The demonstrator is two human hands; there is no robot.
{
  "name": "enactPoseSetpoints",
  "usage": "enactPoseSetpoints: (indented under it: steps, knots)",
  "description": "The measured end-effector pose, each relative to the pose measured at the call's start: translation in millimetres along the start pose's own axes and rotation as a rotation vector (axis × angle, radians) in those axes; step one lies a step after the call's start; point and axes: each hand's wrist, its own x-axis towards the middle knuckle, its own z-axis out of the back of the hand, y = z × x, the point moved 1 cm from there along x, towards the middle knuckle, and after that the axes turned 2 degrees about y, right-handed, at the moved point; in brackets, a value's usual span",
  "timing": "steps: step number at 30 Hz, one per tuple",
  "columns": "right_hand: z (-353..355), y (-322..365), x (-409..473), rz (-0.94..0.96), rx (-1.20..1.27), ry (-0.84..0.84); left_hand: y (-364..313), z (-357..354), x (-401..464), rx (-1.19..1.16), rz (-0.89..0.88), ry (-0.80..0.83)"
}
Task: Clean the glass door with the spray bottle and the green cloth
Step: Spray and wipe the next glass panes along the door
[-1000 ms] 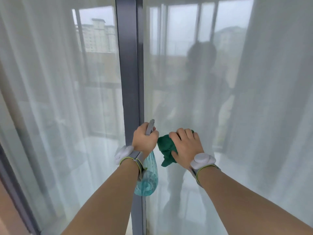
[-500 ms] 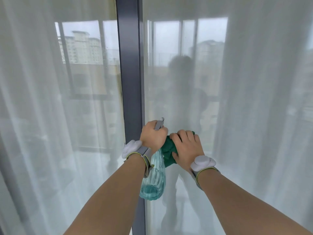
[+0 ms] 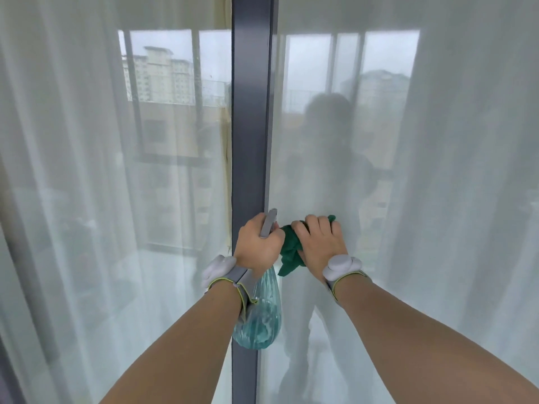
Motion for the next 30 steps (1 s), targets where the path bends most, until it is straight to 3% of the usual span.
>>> enactPoseSetpoints:
  steps: [7,15,19,23,30]
  knots:
    - [38.7,-27.7,46.5,-0.258,0.096,-0.264,1.7,3.6,5.8,-0.078,0.038,-0.032]
    - [-14.0,27.9,0.9,-0.123,0.056,-0.055,5.4,-0.1,4.9,-0.042,0.025,-0.021]
    - [-1.2,5.7,20.3,-0.024,0.034,-0.116,6.4,1.0,6.3,-0.033,0.022,-0.016]
    - [29.0,-26.8,46.2,-0.089,0.058,-0.246,9.3,1.5,8.7,-0.043,0.017,-0.027]
    - [5.3,-7.0,23.9,-0.164,0.113,-0.246,12.0,-1.0,5.3,-0.055,0.002,-0.023]
